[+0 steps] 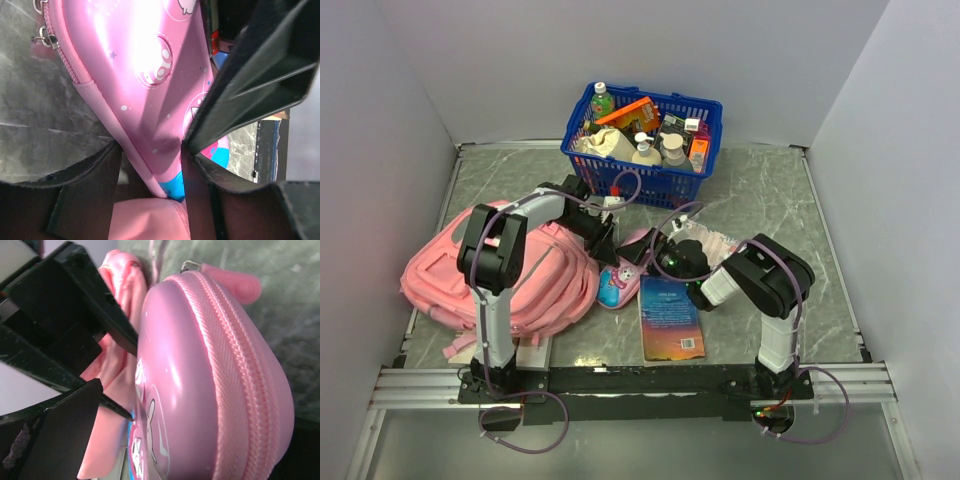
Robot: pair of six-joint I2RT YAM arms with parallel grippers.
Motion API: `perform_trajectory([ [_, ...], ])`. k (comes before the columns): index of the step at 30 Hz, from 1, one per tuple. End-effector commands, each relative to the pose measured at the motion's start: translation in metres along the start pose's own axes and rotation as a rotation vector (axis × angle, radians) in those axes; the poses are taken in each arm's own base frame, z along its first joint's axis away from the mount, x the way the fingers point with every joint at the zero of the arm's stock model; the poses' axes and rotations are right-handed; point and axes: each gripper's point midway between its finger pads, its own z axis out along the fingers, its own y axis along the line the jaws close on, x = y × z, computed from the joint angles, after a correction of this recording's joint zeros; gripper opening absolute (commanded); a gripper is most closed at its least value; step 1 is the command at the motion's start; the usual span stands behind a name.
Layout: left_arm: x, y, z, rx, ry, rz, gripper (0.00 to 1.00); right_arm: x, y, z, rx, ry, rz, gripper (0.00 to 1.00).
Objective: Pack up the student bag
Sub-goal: Pick up the stationery from the center of the board.
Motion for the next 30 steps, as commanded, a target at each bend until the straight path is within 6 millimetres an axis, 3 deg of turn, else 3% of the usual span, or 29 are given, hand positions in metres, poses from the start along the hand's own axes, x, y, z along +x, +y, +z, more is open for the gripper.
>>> perform_trajectory([
  [1, -0.034, -0.034, -0.003, 0.091, -0.104, 0.090, 0.54, -0.007, 0.057, -0.005, -0.181, -0.006, -0.090, 1.00],
  [4, -0.042, -0.036, -0.008, 0.082, -0.113, 0.108, 0.54, -0.004, 0.050, -0.005, -0.159, 0.005, -0.086, 0.88],
  [5, -0.046, -0.036, -0.011, 0.072, -0.113, 0.116, 0.54, -0.003, 0.052, -0.004, -0.170, 0.011, -0.089, 0.73],
  [8, -0.060, -0.038, -0.025, 0.023, -0.110, 0.151, 0.55, -0.005, 0.056, -0.003, -0.175, 0.016, -0.106, 0.48],
  [13, -0.079, -0.046, -0.060, -0.121, -0.046, 0.264, 0.62, -0.010, 0.059, -0.001, -0.161, 0.011, -0.154, 0.39],
  [14, -0.079, -0.058, -0.070, -0.148, -0.026, 0.284, 0.65, -0.011, 0.059, -0.001, -0.162, 0.009, -0.157, 0.39],
  [16, -0.068, -0.062, -0.085, -0.215, 0.054, 0.344, 0.72, -0.015, 0.060, -0.001, -0.153, -0.002, -0.172, 0.37],
  [20, -0.028, -0.099, -0.108, -0.288, 0.173, 0.376, 0.74, -0.034, 0.059, -0.008, -0.126, -0.050, -0.218, 0.36],
  [21, -0.002, -0.101, -0.105, -0.292, 0.228, 0.343, 0.75, -0.043, 0.065, -0.011, -0.133, -0.072, -0.227, 0.37],
  [23, 0.012, -0.119, -0.104, -0.314, 0.247, 0.385, 0.75, -0.054, 0.062, -0.015, -0.117, -0.093, -0.236, 0.39],
  [24, 0.033, -0.121, -0.096, -0.302, 0.274, 0.370, 0.75, -0.059, 0.069, -0.018, -0.130, -0.106, -0.242, 0.39],
  [26, 0.048, -0.131, -0.094, -0.341, 0.310, 0.421, 0.75, -0.064, 0.072, -0.021, -0.130, -0.113, -0.253, 0.39],
  [27, 0.064, -0.125, -0.088, -0.359, 0.336, 0.428, 0.75, -0.069, 0.077, -0.024, -0.138, -0.123, -0.261, 0.40],
  [30, 0.079, -0.110, -0.098, -0.497, 0.380, 0.451, 0.74, -0.076, 0.084, -0.028, -0.145, -0.133, -0.282, 0.40],
])
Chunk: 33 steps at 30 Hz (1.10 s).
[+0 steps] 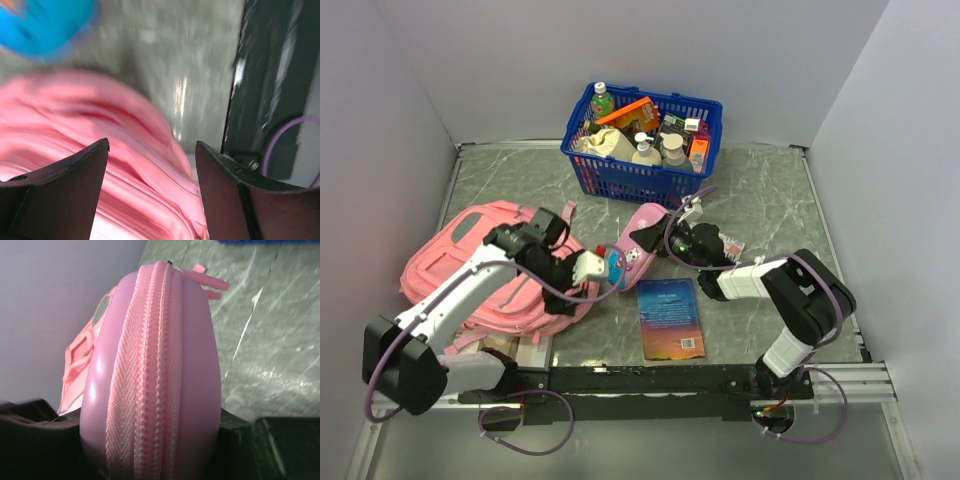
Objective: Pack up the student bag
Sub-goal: Pick up the stationery from the center of the board, then place the stationery in the student bag.
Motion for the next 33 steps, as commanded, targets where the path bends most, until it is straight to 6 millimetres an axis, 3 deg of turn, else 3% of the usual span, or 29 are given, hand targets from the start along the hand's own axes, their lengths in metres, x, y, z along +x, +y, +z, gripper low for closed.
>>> perform_trajectory([
  [1, 0.027, 0.031, -0.003, -0.228, 0.103, 0.036, 0.75, -0.034, 0.034, -0.004, -0.085, -0.077, -0.065, 0.40],
  [5, 0.018, 0.059, -0.022, -0.397, 0.108, 0.016, 0.75, -0.036, 0.040, -0.007, -0.099, -0.076, -0.066, 0.41],
  [9, 0.014, 0.047, -0.018, -0.349, 0.063, 0.012, 0.75, -0.037, 0.042, -0.010, -0.105, -0.078, -0.059, 0.41],
  [13, 0.020, 0.042, -0.004, -0.303, 0.066, -0.020, 0.67, -0.037, 0.045, -0.015, -0.103, -0.076, -0.060, 0.40],
  [16, 0.025, 0.047, 0.003, -0.304, 0.088, -0.037, 0.48, -0.039, 0.048, -0.021, -0.108, -0.084, -0.039, 0.38],
  [17, 0.025, 0.049, 0.004, -0.309, 0.091, -0.042, 0.33, -0.040, 0.052, -0.022, -0.120, -0.090, -0.017, 0.38],
  [19, 0.027, 0.053, 0.007, -0.314, 0.109, -0.046, 0.15, -0.041, 0.056, -0.025, -0.131, -0.096, 0.014, 0.37],
  [20, 0.027, 0.054, 0.007, -0.315, 0.114, -0.046, 0.01, -0.041, 0.058, -0.026, -0.131, -0.093, 0.022, 0.37],
  [25, 0.024, 0.054, 0.003, -0.334, 0.120, -0.059, 0.01, -0.043, 0.063, -0.027, -0.097, -0.099, 0.057, 0.34],
  [26, 0.021, 0.054, 0.000, -0.342, 0.112, -0.057, 0.01, -0.038, 0.057, -0.026, -0.062, -0.083, 0.068, 0.34],
  [28, 0.014, 0.053, -0.006, -0.367, 0.096, -0.059, 0.01, -0.034, 0.065, -0.024, -0.048, -0.080, 0.091, 0.34],
  [31, -0.017, 0.064, -0.031, -0.468, 0.021, -0.026, 0.01, -0.032, 0.084, -0.016, -0.045, -0.086, 0.102, 0.32],
  [33, -0.047, 0.079, -0.065, -0.597, -0.049, 0.002, 0.01, -0.040, 0.098, -0.009, -0.039, -0.106, 0.102, 0.32],
])
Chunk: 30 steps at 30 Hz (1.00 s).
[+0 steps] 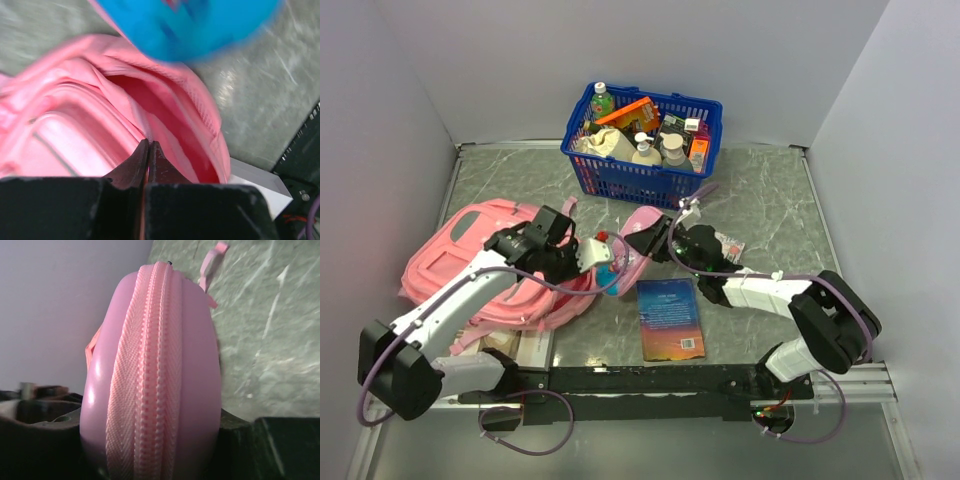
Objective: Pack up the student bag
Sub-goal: Place the stationery in the student bag.
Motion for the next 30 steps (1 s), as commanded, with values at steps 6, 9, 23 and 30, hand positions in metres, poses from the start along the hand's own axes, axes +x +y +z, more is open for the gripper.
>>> perform_trajectory([
  [6, -0.117, 0.066, -0.147, -0.464, -0.482, -0.017, 0.01, -0.051, 0.093, 0.019, -0.086, -0.151, 0.077, 0.32],
  [9, -0.122, 0.043, -0.163, -0.448, -0.582, 0.033, 0.01, -0.053, 0.101, 0.025, -0.057, -0.166, 0.084, 0.31],
  [23, -0.125, 0.035, -0.168, -0.465, -0.613, 0.098, 0.01, -0.006, 0.147, 0.072, -0.010, -0.064, 0.182, 0.25],
  [30, -0.140, 0.039, -0.163, -0.461, -0.664, 0.121, 0.01, 0.056, 0.159, 0.077, -0.031, 0.166, 0.201, 0.27],
])
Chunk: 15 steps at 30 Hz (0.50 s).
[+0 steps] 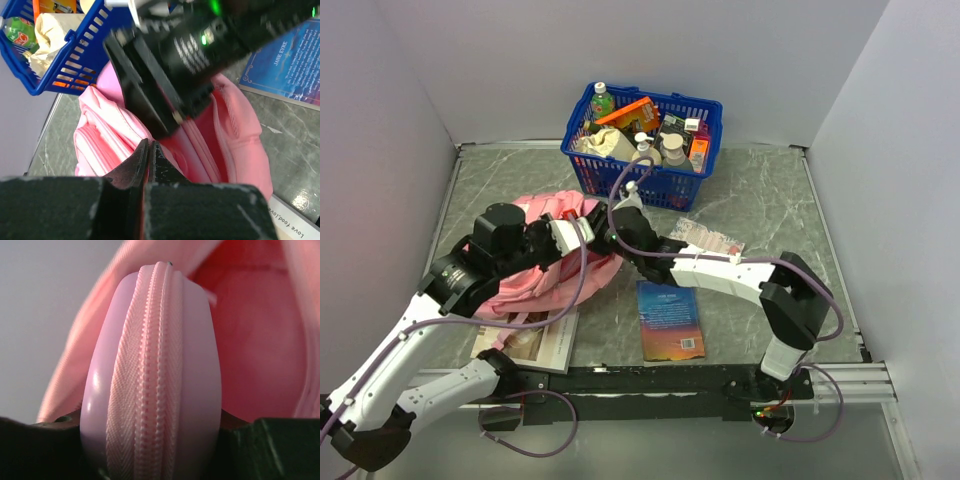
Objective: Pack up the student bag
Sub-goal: Place the stationery in the student bag.
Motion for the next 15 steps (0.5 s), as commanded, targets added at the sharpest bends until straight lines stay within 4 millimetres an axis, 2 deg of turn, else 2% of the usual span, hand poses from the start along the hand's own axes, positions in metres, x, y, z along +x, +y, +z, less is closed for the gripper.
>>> perform_trajectory([
  [1, -0.044, 0.018, 0.001, -0.057, -0.175, 0.036, 0.01, 0.019, 0.049, -0.009, -0.143, 0.134, 0.072, 0.29],
  [2, -0.047, 0.018, 0.000, -0.063, -0.192, 0.036, 0.01, 0.020, 0.047, -0.009, -0.153, 0.148, 0.065, 0.44],
  [3, -0.047, 0.018, 0.000, -0.060, -0.197, 0.037, 0.01, 0.025, 0.043, -0.007, -0.164, 0.182, 0.036, 0.54],
  [4, -0.045, 0.016, 0.000, -0.057, -0.194, 0.036, 0.01, 0.032, 0.048, -0.012, -0.210, 0.248, 0.021, 0.72],
  [5, -0.044, 0.015, -0.001, -0.055, -0.197, 0.034, 0.01, 0.030, 0.038, -0.012, -0.219, 0.261, 0.006, 1.00],
  [7, -0.035, 0.010, 0.001, -0.047, -0.178, 0.026, 0.01, 0.025, 0.038, -0.024, -0.264, 0.261, -0.052, 1.00],
  [8, -0.034, 0.009, -0.002, -0.052, -0.184, 0.024, 0.01, 0.024, 0.024, -0.028, -0.257, 0.258, -0.077, 1.00],
  [10, -0.024, 0.004, 0.002, -0.053, -0.169, 0.018, 0.01, 0.013, 0.023, -0.043, -0.271, 0.246, -0.147, 1.00],
  [11, -0.022, 0.003, 0.000, -0.058, -0.169, 0.007, 0.01, 0.015, 0.005, -0.048, -0.217, 0.252, -0.166, 1.00],
  [12, -0.019, 0.001, 0.001, -0.054, -0.164, 0.003, 0.01, 0.002, 0.010, -0.061, -0.229, 0.207, -0.220, 1.00],
  [13, -0.017, 0.001, 0.001, -0.056, -0.159, 0.001, 0.01, -0.002, 0.005, -0.067, -0.212, 0.191, -0.254, 1.00],
  [14, -0.018, 0.001, 0.000, -0.061, -0.163, -0.001, 0.01, -0.010, -0.010, -0.069, -0.145, 0.148, -0.285, 1.00],
  [15, -0.018, 0.002, -0.002, -0.064, -0.163, -0.003, 0.01, -0.018, -0.014, -0.082, -0.118, 0.121, -0.359, 1.00],
])
